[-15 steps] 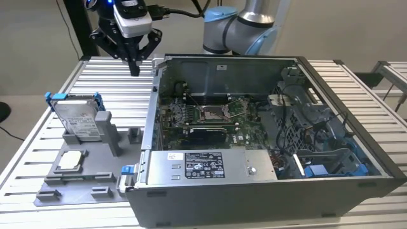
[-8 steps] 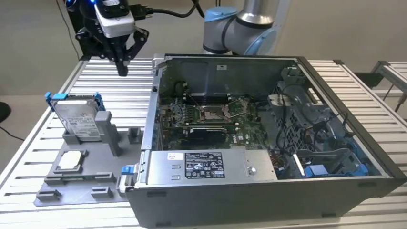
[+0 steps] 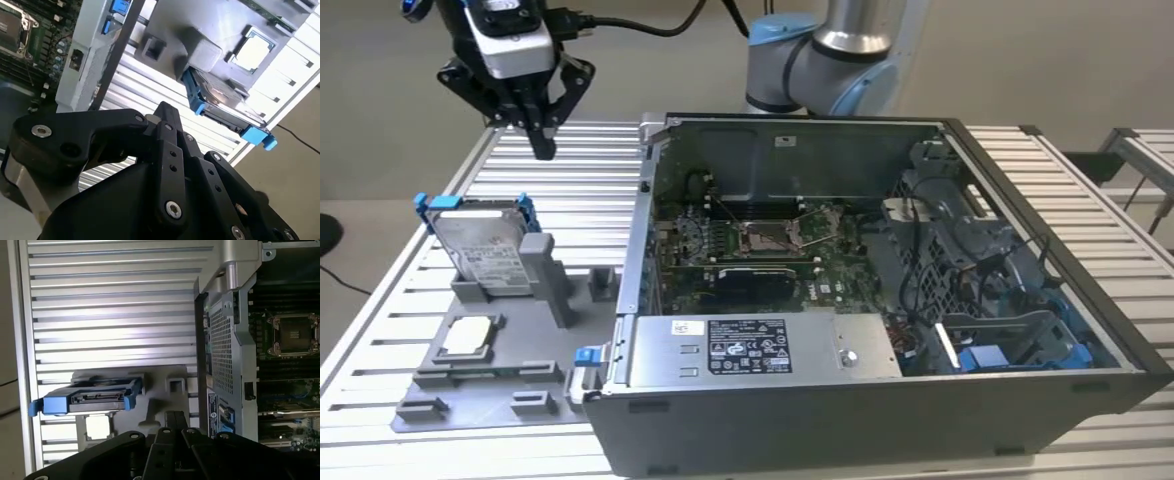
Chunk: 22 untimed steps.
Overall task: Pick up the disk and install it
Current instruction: 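Reach for the disk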
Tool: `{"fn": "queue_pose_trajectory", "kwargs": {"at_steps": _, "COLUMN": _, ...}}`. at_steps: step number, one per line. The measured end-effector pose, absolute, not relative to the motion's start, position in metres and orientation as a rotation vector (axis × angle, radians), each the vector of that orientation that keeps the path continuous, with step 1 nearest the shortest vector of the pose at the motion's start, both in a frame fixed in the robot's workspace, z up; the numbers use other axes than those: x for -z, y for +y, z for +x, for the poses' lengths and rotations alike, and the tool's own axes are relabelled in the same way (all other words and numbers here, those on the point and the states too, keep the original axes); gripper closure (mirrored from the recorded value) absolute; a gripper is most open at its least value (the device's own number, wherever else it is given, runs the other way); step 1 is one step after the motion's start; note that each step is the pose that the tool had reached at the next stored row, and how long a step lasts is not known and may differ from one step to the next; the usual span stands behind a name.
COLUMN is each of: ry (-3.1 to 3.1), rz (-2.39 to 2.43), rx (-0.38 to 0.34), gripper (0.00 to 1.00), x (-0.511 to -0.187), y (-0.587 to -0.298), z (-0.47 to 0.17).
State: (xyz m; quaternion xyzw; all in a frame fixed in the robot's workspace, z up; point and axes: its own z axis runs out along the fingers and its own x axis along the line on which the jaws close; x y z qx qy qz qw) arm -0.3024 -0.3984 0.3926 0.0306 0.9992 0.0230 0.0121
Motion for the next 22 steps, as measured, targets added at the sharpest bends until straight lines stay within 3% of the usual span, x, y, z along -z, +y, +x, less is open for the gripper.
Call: {"fn": "queue_pose_trajectory", "kwargs": {"at_steps": 22, "ry": 3.114, "rz": 0.088, "rx": -0.072, "gripper": 1.0, "x": -0.393, "y": -0.398, "z": -0.397}}
